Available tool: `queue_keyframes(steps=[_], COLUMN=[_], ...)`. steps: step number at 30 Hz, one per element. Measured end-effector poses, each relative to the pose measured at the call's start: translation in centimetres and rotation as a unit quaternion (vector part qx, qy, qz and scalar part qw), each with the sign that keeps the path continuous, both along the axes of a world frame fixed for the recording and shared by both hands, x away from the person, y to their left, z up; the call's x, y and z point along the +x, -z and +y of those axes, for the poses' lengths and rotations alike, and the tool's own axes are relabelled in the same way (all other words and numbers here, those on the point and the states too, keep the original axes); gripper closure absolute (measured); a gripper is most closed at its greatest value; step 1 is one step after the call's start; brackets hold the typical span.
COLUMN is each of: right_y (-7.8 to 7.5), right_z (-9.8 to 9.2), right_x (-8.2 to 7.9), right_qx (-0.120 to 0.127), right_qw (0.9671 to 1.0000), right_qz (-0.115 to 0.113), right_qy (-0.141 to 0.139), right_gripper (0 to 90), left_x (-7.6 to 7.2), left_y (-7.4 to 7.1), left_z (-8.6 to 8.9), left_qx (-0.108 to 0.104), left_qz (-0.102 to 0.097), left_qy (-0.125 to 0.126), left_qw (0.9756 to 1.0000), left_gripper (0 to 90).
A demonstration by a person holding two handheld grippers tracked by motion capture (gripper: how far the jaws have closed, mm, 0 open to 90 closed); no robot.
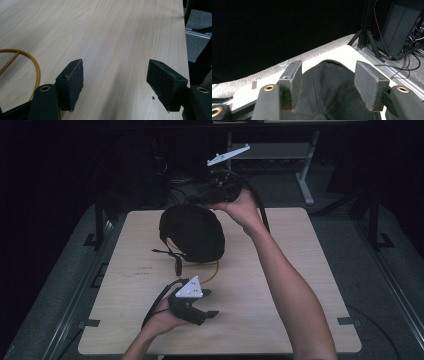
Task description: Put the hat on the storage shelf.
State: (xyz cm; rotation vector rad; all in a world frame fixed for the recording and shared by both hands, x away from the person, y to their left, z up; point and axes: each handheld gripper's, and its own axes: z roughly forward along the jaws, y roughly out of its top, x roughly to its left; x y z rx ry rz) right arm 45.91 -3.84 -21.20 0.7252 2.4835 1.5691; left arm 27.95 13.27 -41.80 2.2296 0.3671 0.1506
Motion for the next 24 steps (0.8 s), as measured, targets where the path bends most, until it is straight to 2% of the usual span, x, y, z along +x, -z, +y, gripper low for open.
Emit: queue_keyframes(steps=[4,7,9,24], right_y=[0.5,0.9,1.1,2.3], right_z=[-0.6,-1.0,-1.3,-4.4], right_x=[-0.2,-0.4,-0.5,-2.0], right_qx=[-0.004,-0.008,-0.010,-0.004], right_qw=[1.0000,0.9999,0.9999,0.9999], right_qz=[0.001,0.007,0.007,0.008], right_qy=[-0.001,0.000,0.002,0.008], right_gripper=[37.4,35.0,34.1,26.4], left_x=[0.0,0.0,0.0,0.1], left_y=[0.0,0.0,0.0,0.5], left_z=[0.0,0.0,0.1,0.1], left_qx=[-0.003,-0.008,-0.008,-0.012], left_qz=[-0.001,0.012,0.009,0.021], left_qy=[-0.002,-0.001,-0.003,-0.009], left_qw=[1.0000,0.9999,0.9999,0.9997], left_gripper=[29.4,29.4,29.2,27.2])
